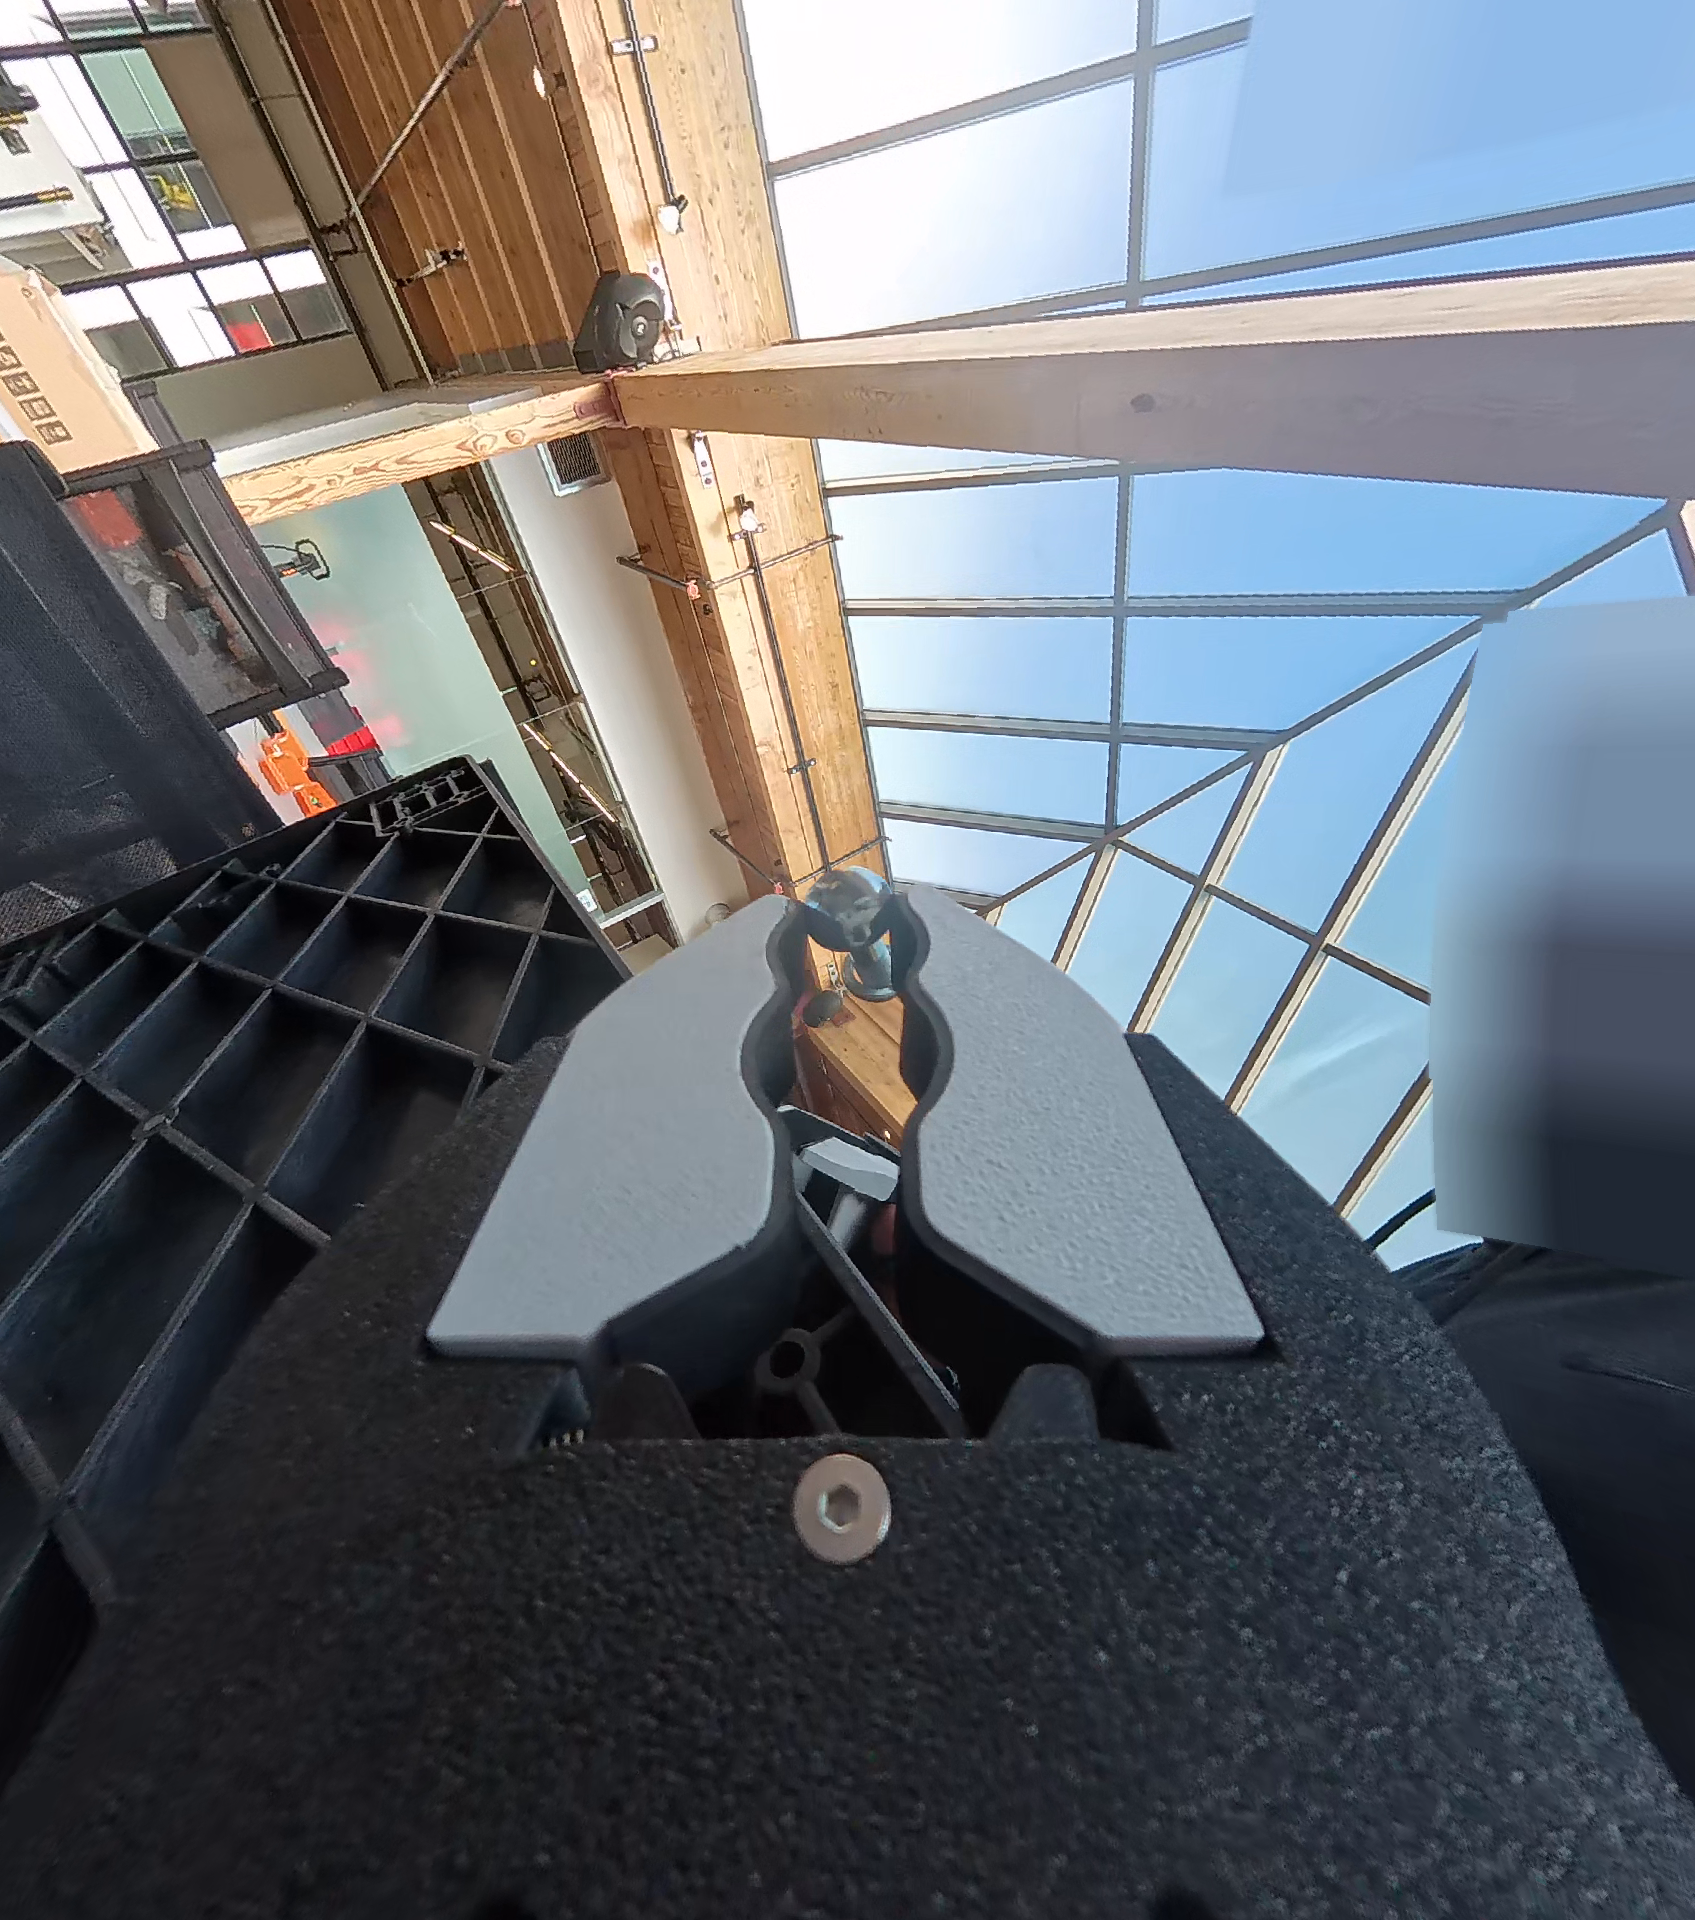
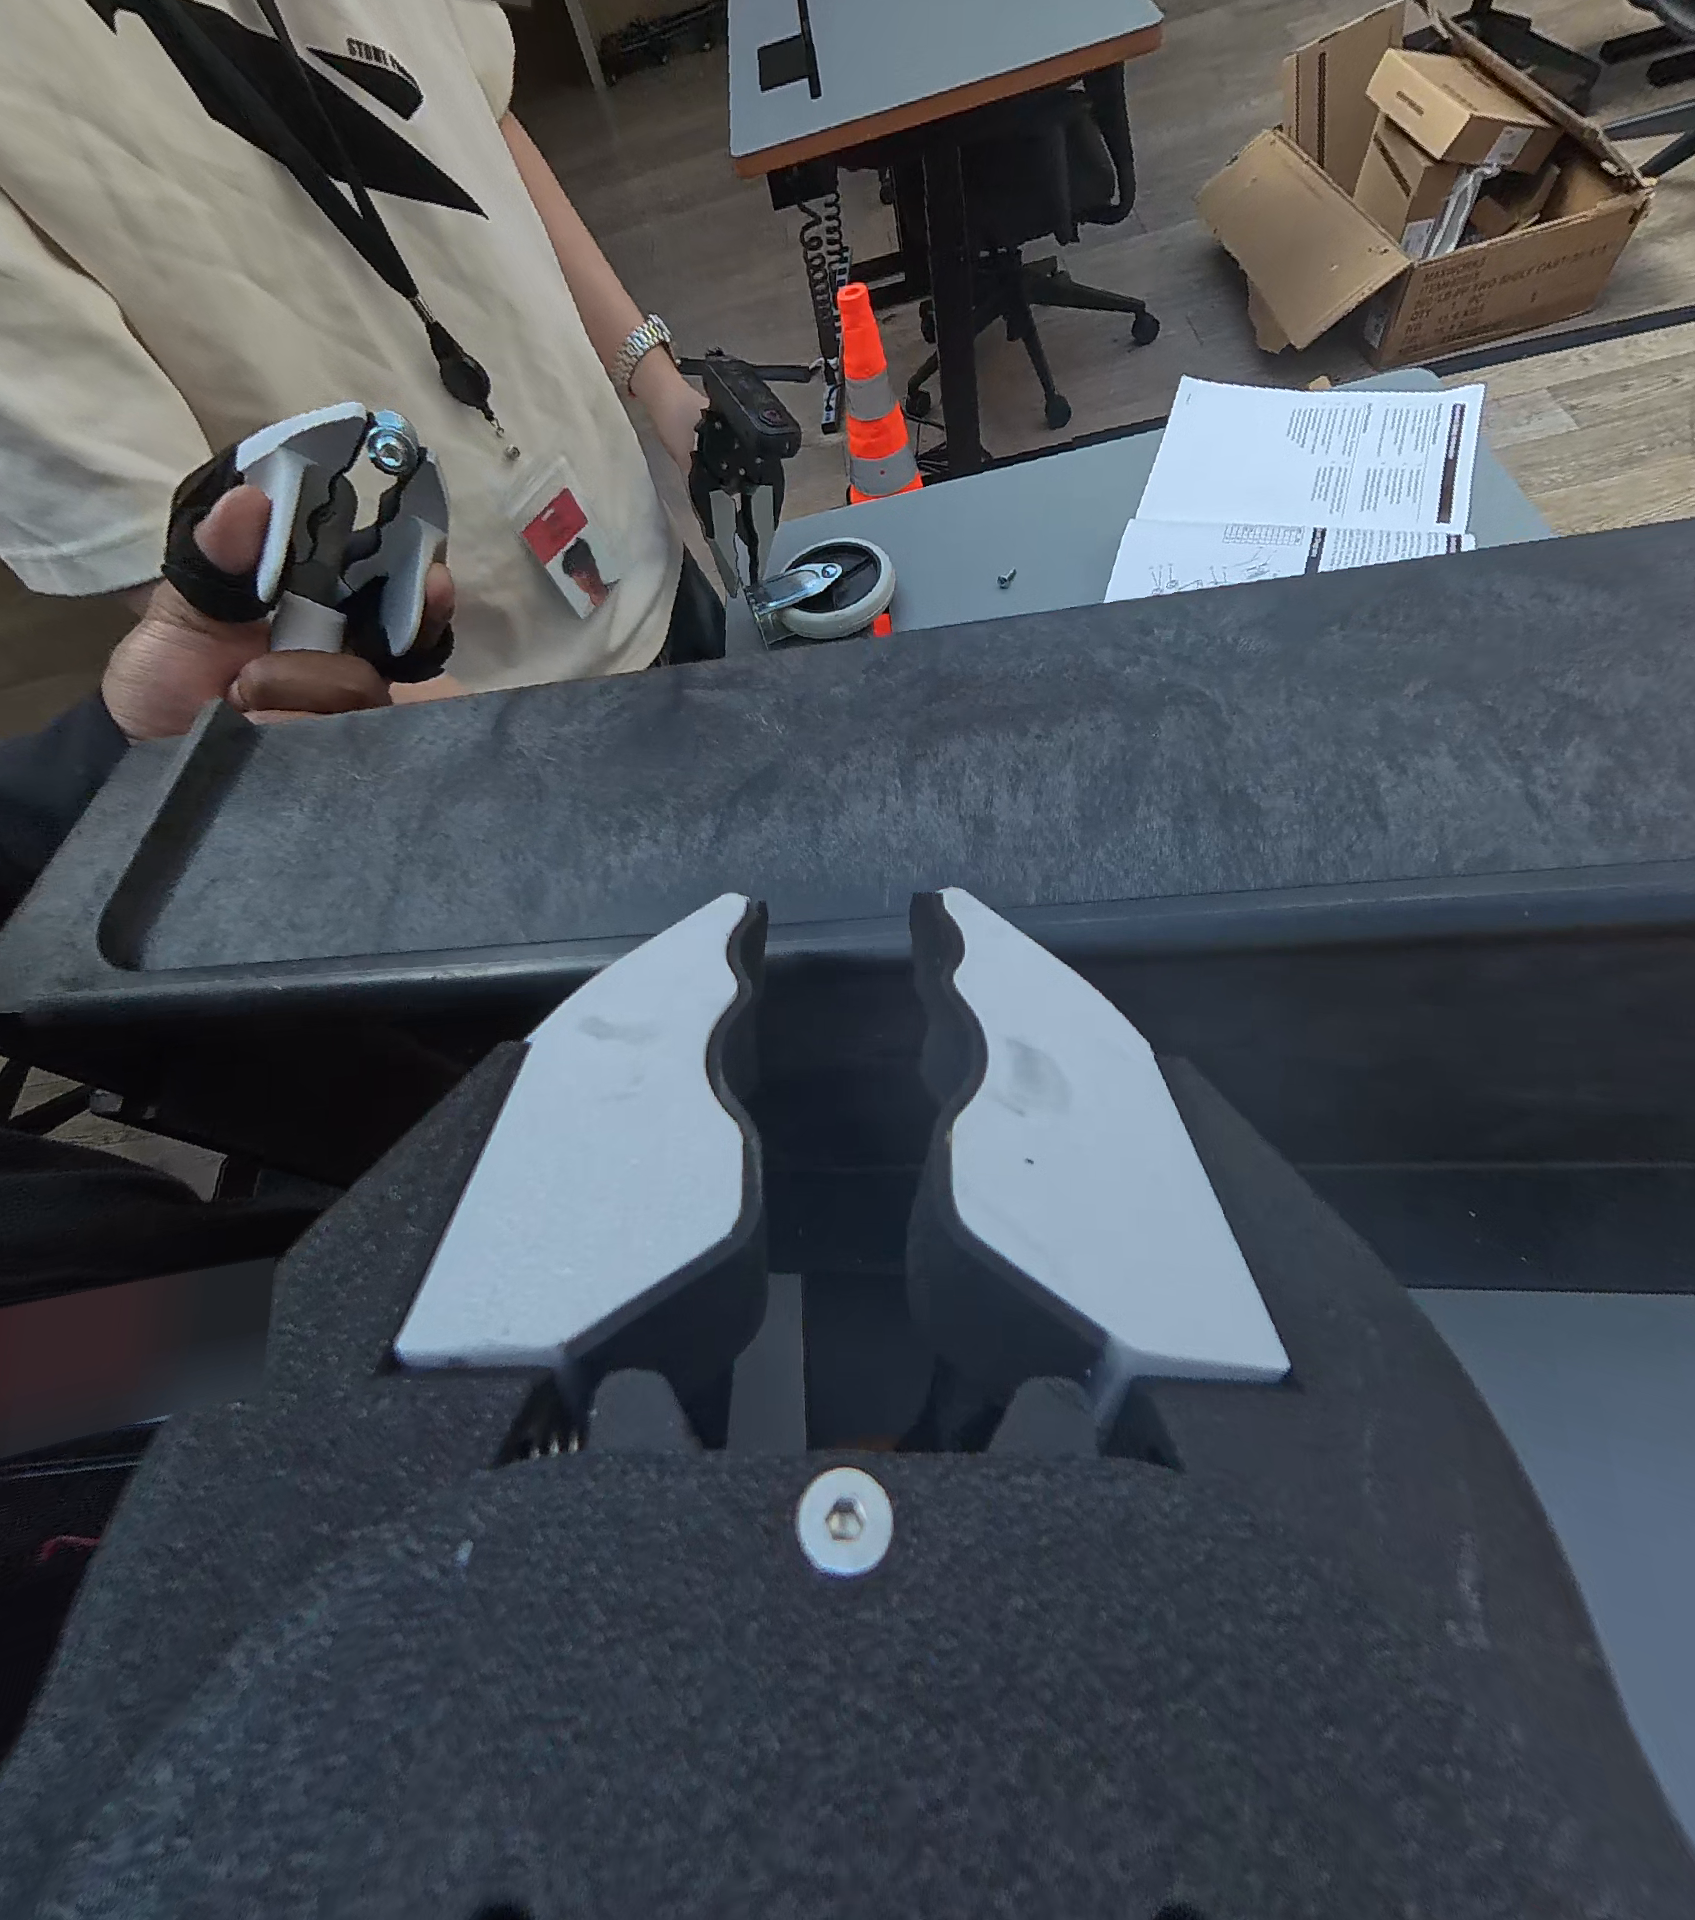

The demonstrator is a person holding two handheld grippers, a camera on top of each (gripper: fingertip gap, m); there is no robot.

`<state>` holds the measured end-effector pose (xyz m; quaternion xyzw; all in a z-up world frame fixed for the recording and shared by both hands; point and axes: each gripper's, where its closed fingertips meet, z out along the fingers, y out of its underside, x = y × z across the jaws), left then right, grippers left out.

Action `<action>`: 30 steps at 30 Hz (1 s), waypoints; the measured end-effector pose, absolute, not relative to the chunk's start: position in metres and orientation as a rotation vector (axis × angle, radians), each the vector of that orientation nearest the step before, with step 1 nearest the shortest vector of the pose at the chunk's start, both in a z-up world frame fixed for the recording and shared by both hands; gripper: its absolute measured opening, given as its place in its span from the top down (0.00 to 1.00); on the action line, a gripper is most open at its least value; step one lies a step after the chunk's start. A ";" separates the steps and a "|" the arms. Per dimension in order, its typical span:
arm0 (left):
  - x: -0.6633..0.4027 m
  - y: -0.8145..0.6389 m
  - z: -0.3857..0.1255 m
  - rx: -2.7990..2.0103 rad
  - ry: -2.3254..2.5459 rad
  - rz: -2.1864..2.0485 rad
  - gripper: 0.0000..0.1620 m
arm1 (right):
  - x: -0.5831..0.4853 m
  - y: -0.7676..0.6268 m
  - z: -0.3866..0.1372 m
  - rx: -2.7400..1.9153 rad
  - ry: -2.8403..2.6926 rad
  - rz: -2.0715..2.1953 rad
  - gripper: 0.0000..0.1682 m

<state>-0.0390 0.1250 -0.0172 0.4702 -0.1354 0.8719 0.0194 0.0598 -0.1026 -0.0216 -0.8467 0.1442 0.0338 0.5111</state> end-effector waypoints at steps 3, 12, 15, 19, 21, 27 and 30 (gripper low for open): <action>-0.039 0.126 -0.018 1.465 -0.417 2.704 0.91 | 0.059 -0.102 -0.019 -2.026 0.340 0.081 0.84; -0.041 0.134 -0.021 1.510 -0.419 2.711 0.91 | 0.060 -0.091 -0.006 -2.037 0.257 0.073 0.82; -0.044 0.136 -0.020 1.518 -0.432 2.717 0.91 | 0.060 -0.072 0.006 -2.060 0.154 0.064 0.82; -0.051 0.139 -0.018 1.532 -0.430 2.740 0.91 | 0.058 -0.040 0.017 -2.081 0.037 0.070 0.81; -0.055 0.139 -0.017 1.528 -0.417 2.750 0.91 | 0.055 -0.028 0.017 -2.088 -0.002 0.073 0.81; -0.068 0.132 -0.006 1.499 -0.408 2.773 0.91 | 0.055 -0.030 0.003 -2.134 0.048 0.061 0.77; -0.072 0.124 0.005 1.482 -0.455 2.780 0.91 | 0.066 -0.054 -0.003 -2.136 0.159 0.058 0.76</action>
